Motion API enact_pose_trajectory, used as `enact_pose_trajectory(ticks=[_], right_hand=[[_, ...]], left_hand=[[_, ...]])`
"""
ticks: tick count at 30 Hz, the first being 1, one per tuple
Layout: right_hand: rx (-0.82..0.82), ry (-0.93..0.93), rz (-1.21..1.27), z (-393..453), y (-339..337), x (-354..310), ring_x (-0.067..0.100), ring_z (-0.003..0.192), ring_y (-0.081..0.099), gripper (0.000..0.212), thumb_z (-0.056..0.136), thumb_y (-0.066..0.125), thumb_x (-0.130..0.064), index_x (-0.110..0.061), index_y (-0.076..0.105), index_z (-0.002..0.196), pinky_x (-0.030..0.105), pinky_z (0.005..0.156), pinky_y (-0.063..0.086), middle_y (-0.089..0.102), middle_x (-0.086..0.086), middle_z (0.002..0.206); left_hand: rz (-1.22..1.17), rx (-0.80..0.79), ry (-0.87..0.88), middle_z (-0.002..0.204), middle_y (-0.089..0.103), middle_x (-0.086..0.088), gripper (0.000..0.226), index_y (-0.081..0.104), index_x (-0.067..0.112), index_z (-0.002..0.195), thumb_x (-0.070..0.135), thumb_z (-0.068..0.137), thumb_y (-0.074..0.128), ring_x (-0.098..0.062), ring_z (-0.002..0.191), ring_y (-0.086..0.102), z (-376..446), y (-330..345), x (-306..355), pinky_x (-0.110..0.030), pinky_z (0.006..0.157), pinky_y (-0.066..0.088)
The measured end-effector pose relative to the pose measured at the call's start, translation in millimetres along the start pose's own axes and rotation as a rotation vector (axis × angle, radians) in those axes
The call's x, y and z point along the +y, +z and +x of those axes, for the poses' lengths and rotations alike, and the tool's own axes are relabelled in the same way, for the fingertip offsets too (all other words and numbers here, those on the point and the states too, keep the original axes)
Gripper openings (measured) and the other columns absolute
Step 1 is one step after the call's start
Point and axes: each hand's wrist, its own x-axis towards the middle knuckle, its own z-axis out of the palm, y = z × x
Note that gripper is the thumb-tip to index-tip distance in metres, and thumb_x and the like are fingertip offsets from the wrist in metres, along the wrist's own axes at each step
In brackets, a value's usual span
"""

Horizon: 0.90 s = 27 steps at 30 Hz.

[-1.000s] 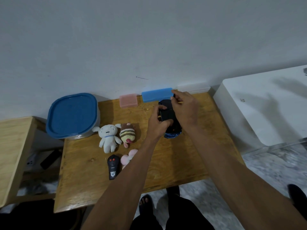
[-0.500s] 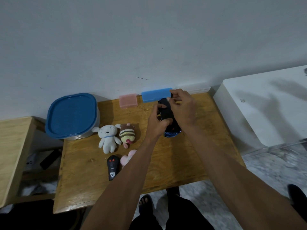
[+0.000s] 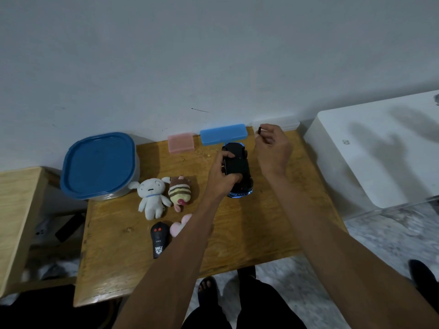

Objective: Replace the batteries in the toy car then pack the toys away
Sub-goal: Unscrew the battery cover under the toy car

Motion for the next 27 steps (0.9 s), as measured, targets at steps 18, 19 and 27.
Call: enact_pose_trajectory(ticks=[18, 19, 27], right_hand=[[-0.29, 0.4, -0.58, -54, -31, 137, 0.037, 0.097, 0.069, 0.022, 0.088, 0.065, -0.009, -0.013, 0.078, 0.105, 0.037, 0.081, 0.054, 0.075, 0.017, 0.099], [-0.3, 0.406, -0.582, -56, -32, 139, 0.036, 0.097, 0.07, 0.022, 0.088, 0.065, -0.009, -0.013, 0.078, 0.105, 0.037, 0.082, 0.055, 0.075, 0.017, 0.099], [-0.202, 0.375, -0.337, -37, -20, 120, 0.022, 0.093, 0.071, 0.021, 0.086, 0.077, -0.022, -0.016, 0.076, 0.106, 0.033, 0.082, 0.057, 0.076, 0.005, 0.098]], left_hand=[[0.016, 0.028, -0.027, 0.121, 0.053, -0.007, 0.057, 0.049, 0.015, 0.121, -0.014, 0.073, 0.063, -0.012, 0.093, 0.057, 3, 16, -18, -0.015, 0.055, 0.05], [0.021, 0.027, -0.031, 0.12, 0.053, -0.006, 0.058, 0.05, 0.016, 0.121, -0.013, 0.073, 0.064, -0.013, 0.094, 0.056, 3, 17, -19, -0.015, 0.055, 0.05], [0.0, 0.031, -0.061, 0.12, 0.053, -0.003, 0.061, 0.05, 0.02, 0.121, -0.014, 0.073, 0.062, -0.018, 0.098, 0.058, 3, 18, -28, -0.023, 0.058, 0.057]])
